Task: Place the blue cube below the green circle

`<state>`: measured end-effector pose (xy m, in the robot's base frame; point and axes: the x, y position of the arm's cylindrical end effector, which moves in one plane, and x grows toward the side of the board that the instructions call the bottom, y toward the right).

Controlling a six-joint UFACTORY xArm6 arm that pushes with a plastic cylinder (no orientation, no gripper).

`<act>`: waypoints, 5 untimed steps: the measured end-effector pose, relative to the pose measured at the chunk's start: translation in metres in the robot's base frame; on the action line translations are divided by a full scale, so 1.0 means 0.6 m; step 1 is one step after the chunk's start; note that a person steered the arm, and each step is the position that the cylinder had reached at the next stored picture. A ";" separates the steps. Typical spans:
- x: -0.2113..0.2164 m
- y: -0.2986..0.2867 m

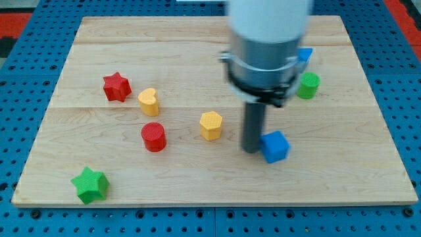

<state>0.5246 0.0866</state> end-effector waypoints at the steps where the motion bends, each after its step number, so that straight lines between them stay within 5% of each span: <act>1: 0.009 0.053; 3: 0.066 0.063; 5: -0.017 0.104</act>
<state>0.5144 0.1490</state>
